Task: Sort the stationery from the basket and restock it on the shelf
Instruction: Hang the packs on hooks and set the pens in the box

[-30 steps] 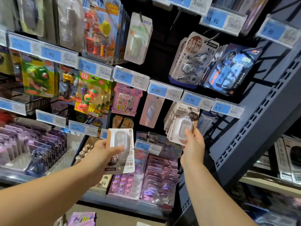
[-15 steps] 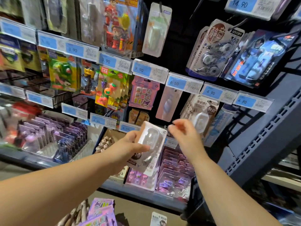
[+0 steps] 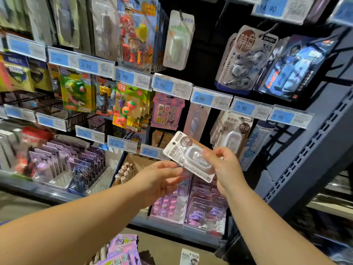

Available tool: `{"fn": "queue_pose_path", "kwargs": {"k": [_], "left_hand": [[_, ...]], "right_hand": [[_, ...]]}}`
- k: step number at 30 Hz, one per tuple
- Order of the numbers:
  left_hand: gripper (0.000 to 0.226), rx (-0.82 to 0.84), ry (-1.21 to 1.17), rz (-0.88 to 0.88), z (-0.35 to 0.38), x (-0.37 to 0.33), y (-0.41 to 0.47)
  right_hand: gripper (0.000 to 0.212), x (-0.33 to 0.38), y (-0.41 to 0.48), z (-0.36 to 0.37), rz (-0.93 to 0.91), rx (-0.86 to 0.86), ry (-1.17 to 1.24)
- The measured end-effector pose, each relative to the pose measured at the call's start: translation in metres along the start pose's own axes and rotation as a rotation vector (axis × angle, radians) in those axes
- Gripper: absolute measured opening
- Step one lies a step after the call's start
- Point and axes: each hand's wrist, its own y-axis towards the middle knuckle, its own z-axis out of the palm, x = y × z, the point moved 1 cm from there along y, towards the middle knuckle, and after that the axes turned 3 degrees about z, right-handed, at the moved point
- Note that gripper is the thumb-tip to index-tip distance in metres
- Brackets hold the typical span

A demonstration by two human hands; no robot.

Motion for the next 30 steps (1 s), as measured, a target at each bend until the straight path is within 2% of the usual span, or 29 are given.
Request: {"fn": "queue_pose_path", "kwargs": {"k": [4,7,10,14,18,21,30], "left_hand": [[0.037,-0.020,-0.085,0.057,0.026,0.000,0.006],[0.018,-0.072,-0.097,0.109,0.048,-0.006,0.019],[0.008,-0.124,0.003,0.174,0.070,-0.011,0.036],[0.012,-0.130,0.130,0.235,0.097,-0.013,0.053],[0.053,-0.129,0.279,0.281,0.116,-0.014,0.065],[0.045,-0.150,0.336,0.322,0.122,-0.013,0.075],[0.043,-0.150,0.382,0.394,0.130,-0.016,0.091]], "right_hand": [[0.036,-0.001,0.001,-0.006,0.024,0.032,0.027],[0.025,0.003,0.000,-0.014,0.061,0.063,0.095],[0.034,0.002,0.001,-0.028,0.038,0.108,0.084],[0.029,-0.002,0.005,-0.043,-0.031,-0.062,0.017],[0.019,-0.005,0.011,-0.051,-0.066,-0.196,0.043],[0.016,-0.005,0.016,-0.055,-0.090,-0.249,0.046],[0.040,-0.006,0.032,-0.056,-0.123,-0.374,0.028]]}}
